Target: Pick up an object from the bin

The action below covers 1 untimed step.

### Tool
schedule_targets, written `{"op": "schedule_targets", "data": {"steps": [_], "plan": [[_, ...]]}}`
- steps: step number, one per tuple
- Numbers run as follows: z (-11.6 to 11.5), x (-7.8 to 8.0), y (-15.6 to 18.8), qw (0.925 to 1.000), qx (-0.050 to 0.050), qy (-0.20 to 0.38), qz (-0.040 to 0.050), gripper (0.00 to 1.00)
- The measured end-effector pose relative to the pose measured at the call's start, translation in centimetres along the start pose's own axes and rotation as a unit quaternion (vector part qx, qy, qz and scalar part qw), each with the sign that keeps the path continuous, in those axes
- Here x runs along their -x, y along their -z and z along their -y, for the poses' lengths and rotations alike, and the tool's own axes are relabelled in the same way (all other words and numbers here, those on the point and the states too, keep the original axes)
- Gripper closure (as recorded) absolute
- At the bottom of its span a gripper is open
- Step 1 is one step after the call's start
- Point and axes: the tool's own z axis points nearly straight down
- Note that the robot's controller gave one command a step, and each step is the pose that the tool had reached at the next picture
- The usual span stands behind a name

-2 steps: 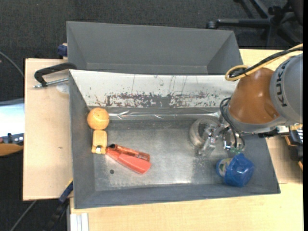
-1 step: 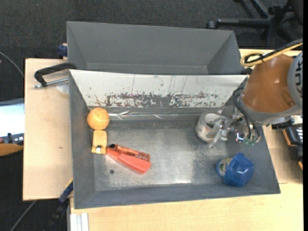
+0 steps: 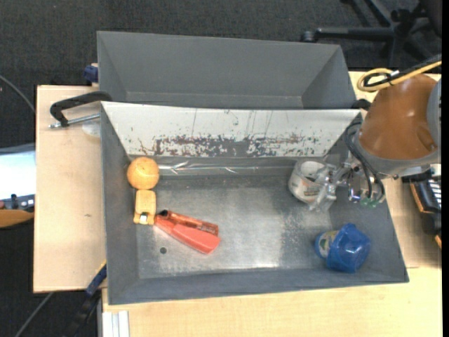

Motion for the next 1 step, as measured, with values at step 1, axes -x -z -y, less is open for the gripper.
{"op": "schedule_targets", "data": {"steps": [1], "plan": [[-1.21,-1.74,-5.37,0.9989,-0.001,-0.047,-0.0067,1.0]]}}
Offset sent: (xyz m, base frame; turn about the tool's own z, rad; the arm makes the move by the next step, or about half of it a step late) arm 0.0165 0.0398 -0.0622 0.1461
